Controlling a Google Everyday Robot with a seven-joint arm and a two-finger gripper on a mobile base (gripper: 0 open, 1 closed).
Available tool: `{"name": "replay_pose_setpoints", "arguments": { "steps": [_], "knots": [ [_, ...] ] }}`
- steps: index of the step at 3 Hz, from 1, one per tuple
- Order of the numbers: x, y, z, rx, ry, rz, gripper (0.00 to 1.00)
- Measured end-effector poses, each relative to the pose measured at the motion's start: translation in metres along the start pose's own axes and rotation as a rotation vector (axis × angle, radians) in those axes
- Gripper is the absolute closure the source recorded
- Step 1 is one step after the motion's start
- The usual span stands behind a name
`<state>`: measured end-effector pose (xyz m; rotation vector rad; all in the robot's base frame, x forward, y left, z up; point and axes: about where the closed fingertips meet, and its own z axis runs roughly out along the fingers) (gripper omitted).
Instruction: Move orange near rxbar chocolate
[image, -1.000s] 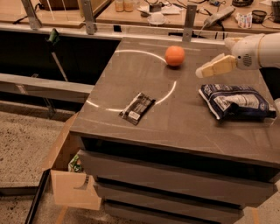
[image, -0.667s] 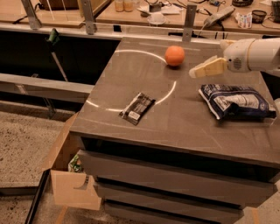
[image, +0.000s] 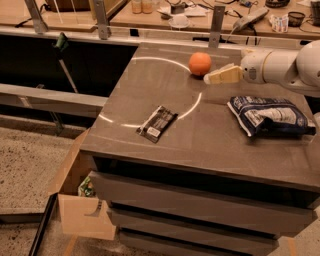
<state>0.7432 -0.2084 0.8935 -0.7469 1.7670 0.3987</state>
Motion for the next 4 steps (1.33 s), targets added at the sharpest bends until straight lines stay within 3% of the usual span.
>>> {"name": "replay_pose_setpoints", "arguments": {
  "steps": [1, 3, 4],
  "knots": [
    [0.003, -0.005, 0.028, -0.017, 0.002, 0.01, 0.0],
    [-0.004, 0.002, 0.078, -0.098, 0.026, -0.025, 0.0],
    [0.002, 0.005, 0.097, -0.127, 0.065, -0.034, 0.25]
  ]
}}
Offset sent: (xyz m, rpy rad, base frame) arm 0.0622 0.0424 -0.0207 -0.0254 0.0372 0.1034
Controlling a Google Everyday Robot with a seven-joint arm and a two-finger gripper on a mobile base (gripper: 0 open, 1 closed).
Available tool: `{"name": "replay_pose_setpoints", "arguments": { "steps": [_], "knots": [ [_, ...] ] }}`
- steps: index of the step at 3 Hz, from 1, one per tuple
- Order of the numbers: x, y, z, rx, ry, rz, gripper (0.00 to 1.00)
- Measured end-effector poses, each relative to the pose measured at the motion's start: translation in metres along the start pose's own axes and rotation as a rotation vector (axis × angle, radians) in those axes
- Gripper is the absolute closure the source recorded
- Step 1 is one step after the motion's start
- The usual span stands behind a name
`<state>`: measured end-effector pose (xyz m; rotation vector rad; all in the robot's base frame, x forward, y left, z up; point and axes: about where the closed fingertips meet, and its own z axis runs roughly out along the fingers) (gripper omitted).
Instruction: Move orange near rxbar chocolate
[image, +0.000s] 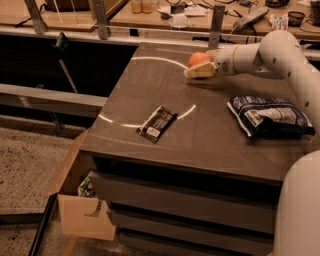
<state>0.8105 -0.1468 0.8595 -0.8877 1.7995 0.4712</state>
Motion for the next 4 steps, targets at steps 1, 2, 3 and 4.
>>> {"name": "replay_pose_setpoints", "arguments": {
  "steps": [1, 2, 3, 4],
  "knots": [
    [0.007, 0.0, 0.004, -0.013, 0.03, -0.006, 0.5],
    [-0.026, 0.002, -0.043, -0.027, -0.003, -0.052, 0.79],
    [-0.056, 0.032, -0.09, -0.111, -0.002, -0.112, 1.0],
    [-0.064, 0.077, -0.099, -0.248, 0.067, -0.166, 1.0]
  ]
}}
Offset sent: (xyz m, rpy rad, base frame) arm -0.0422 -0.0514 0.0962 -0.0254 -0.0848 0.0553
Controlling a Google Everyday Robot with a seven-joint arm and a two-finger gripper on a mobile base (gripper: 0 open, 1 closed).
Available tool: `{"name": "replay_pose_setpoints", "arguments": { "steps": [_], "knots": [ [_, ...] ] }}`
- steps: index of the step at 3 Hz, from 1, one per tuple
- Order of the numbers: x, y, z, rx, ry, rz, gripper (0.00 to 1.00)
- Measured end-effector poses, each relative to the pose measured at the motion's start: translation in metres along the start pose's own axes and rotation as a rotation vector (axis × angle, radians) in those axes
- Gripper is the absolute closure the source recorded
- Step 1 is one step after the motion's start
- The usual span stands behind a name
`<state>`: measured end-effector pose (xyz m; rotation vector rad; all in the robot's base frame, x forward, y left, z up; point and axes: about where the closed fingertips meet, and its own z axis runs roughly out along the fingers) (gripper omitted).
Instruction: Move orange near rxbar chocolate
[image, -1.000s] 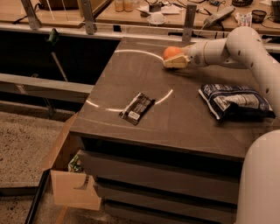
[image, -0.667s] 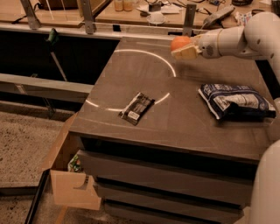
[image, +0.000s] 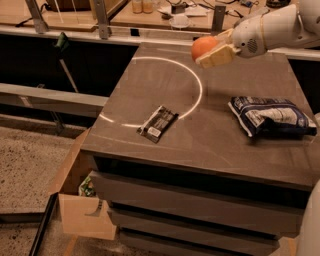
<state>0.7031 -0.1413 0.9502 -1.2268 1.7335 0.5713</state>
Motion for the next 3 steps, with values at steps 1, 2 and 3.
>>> {"name": "replay_pose_setpoints", "arguments": {
  "steps": [1, 2, 3],
  "knots": [
    [0.01, 0.022, 0.002, -0.088, 0.036, 0.002, 1.0],
    [0.01, 0.022, 0.002, -0.089, 0.036, 0.002, 1.0],
    [0.014, 0.04, 0.009, -0.109, 0.067, -0.009, 1.0]
  ]
}}
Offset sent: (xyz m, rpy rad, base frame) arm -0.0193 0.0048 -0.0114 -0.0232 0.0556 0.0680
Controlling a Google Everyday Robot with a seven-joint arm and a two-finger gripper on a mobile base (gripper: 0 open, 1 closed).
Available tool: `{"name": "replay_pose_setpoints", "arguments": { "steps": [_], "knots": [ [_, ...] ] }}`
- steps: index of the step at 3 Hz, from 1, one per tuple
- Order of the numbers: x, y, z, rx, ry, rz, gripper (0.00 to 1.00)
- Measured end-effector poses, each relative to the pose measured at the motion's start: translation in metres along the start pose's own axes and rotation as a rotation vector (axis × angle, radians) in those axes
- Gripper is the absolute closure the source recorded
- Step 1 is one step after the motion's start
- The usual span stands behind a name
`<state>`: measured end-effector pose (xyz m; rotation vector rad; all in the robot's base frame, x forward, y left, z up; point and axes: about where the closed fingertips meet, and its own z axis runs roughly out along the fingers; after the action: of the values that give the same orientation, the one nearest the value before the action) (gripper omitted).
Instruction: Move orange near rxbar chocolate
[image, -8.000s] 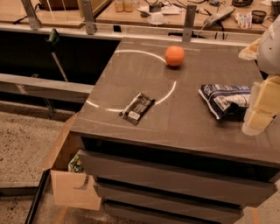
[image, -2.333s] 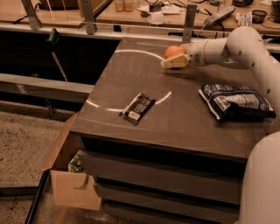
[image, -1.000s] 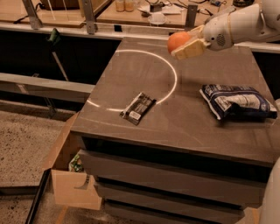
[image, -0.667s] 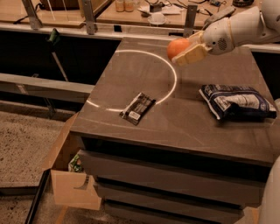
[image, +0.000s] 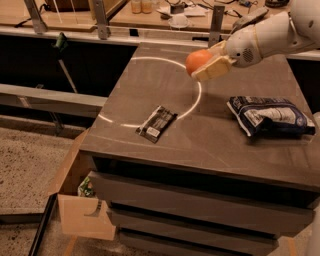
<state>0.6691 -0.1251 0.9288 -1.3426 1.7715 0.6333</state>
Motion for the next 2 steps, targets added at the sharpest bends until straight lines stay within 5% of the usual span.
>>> {"name": "replay_pose_setpoints", "arguments": {
  "steps": [2],
  "knots": [
    [0.024, 0.073, 0.043, -0.046, 0.033, 0.001, 1.0]
  ]
}}
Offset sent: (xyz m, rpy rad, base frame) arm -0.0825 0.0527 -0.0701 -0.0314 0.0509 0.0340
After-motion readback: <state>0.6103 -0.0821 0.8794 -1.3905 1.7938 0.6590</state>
